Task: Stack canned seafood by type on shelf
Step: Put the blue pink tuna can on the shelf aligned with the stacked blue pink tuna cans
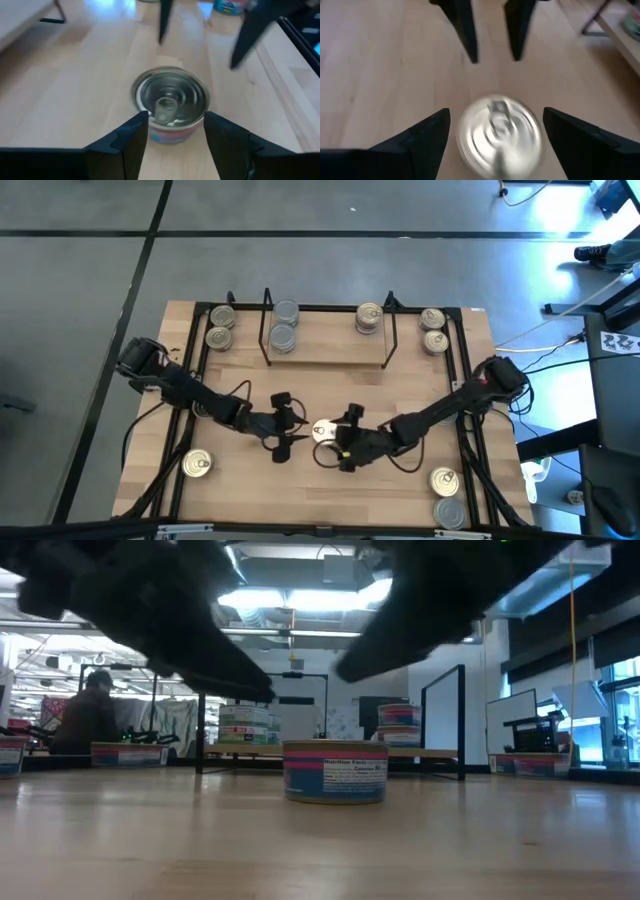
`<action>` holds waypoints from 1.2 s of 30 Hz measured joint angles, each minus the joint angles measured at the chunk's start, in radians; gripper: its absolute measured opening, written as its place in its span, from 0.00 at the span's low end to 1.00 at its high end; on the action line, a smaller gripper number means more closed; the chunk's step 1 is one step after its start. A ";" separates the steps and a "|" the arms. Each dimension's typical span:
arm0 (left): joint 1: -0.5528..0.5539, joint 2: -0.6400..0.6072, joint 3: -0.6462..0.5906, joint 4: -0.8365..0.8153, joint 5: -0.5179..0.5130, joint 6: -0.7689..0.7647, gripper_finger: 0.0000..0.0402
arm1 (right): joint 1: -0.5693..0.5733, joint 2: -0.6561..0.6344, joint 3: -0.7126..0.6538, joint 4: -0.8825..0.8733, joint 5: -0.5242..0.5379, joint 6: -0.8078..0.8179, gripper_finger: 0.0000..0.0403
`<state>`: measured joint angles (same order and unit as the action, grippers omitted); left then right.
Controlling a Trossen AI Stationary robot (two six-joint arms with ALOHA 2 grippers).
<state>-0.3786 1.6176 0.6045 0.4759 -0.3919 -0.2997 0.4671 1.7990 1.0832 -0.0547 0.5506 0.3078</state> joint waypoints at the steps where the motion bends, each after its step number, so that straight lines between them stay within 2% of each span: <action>1: 0.008 0.018 0.018 0.000 0.017 0.014 0.46 | 0.010 -0.013 0.000 -0.048 0.020 0.010 0.79; 6: 0.045 0.103 0.111 -0.018 0.077 0.092 0.41 | 0.058 -0.041 0.000 -0.281 0.084 0.109 0.79; 9: 0.065 0.144 0.145 -0.059 0.107 0.099 0.40 | 0.084 -0.040 -0.003 -0.357 0.119 0.166 0.79; 14: 0.075 0.166 0.150 -0.104 0.110 0.094 0.40 | 0.099 -0.040 -0.048 -0.326 0.132 0.209 0.79; 23: 0.073 0.163 0.146 -0.129 0.107 0.092 0.40 | 0.096 -0.040 -0.158 -0.042 0.139 0.171 0.79; 29: 0.071 0.160 0.125 -0.124 0.104 0.073 0.40 | 0.096 -0.040 -0.165 -0.001 0.125 0.093 0.79; 36: 0.071 0.162 0.122 -0.127 0.106 0.097 0.40 | 0.096 -0.021 -0.164 0.092 0.112 -0.130 0.79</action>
<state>-0.3077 1.7794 0.7267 0.3487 -0.2863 -0.2025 0.5629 1.7780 0.9192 0.0370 0.6625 0.1775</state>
